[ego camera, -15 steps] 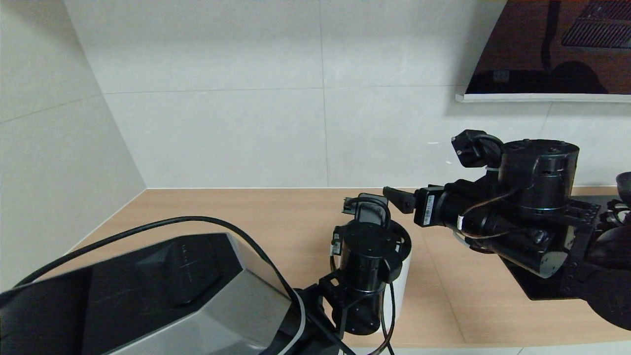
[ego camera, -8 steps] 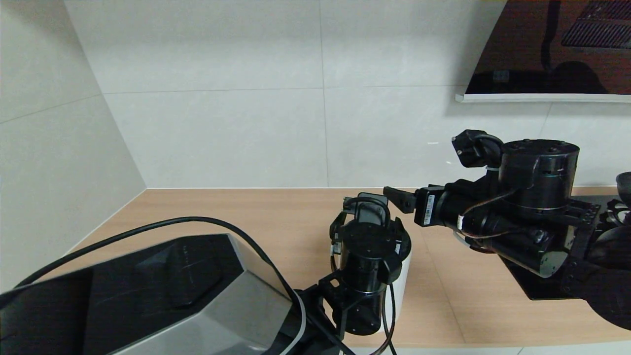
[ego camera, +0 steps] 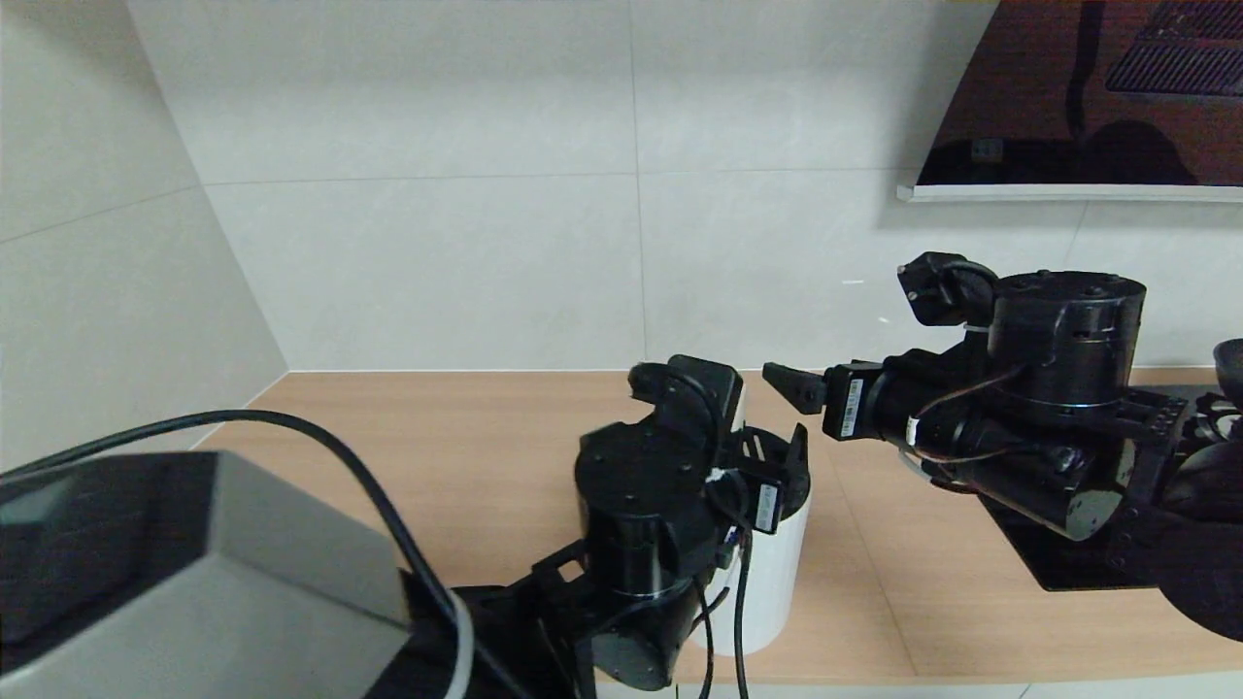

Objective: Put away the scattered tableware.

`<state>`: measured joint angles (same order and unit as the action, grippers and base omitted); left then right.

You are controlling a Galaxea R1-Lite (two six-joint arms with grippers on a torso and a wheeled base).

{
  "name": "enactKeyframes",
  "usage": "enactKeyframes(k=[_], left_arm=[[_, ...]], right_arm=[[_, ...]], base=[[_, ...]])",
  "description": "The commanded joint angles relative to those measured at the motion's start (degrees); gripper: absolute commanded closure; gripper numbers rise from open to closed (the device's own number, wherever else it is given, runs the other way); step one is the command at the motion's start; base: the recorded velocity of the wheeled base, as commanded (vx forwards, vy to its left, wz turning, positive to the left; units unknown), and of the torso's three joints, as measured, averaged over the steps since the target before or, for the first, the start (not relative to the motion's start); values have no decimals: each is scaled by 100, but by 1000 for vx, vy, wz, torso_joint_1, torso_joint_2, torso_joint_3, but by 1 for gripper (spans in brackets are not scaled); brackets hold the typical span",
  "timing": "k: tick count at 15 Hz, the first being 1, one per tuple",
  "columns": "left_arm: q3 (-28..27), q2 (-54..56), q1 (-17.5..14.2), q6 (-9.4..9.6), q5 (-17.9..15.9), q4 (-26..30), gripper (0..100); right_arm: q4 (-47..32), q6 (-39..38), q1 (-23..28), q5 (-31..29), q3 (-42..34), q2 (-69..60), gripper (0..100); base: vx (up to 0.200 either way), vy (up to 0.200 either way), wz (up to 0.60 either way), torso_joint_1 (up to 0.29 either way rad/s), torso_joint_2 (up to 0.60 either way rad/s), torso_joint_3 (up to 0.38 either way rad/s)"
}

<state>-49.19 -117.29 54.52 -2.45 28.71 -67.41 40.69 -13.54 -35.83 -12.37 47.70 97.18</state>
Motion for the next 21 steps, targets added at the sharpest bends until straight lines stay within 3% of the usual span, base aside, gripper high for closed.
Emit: enactKeyframes(k=[1, 4, 6, 10, 12, 15, 18, 21], left_arm=[[560, 1111, -20, -1, -401, -17, 0], [823, 2368, -284, 43, -718, 9, 0], [1104, 3159, -811, 87, -1087, 114, 0], [1711, 5233, -1523, 263, -1131, 1732, 0], [1895, 6868, -2314, 263, -1139, 3366, 0], [1764, 8433, -3166, 263, -1175, 5159, 0], [1781, 9496, -3984, 280, -1183, 5915, 0], [1834, 10577, -4467, 535, -1201, 6662, 0]], right_arm=[[0, 1, 85, -2, -7, -42, 0], [9, 10, 401, -55, -138, -587, 0], [0, 27, 700, -55, -402, -1114, 0], [0, 774, 1227, 24, -1887, -2863, 0], [-53, 976, 1632, 218, -2388, -4190, 0], [-351, 985, 2150, 262, -2573, -5473, 0], [-1758, 1099, 2221, 262, -2494, -7117, 0], [-3006, 1557, 2431, 262, -2494, -8462, 0]], base=[[0, 0, 0, 0, 0, 0], [0, 0, 0, 0, 0, 0], [0, 0, 0, 0, 0, 0], [0, 0, 0, 0, 0, 0], [0, 0, 0, 0, 0, 0], [0, 0, 0, 0, 0, 0], [0, 0, 0, 0, 0, 0], [0, 0, 0, 0, 0, 0]])
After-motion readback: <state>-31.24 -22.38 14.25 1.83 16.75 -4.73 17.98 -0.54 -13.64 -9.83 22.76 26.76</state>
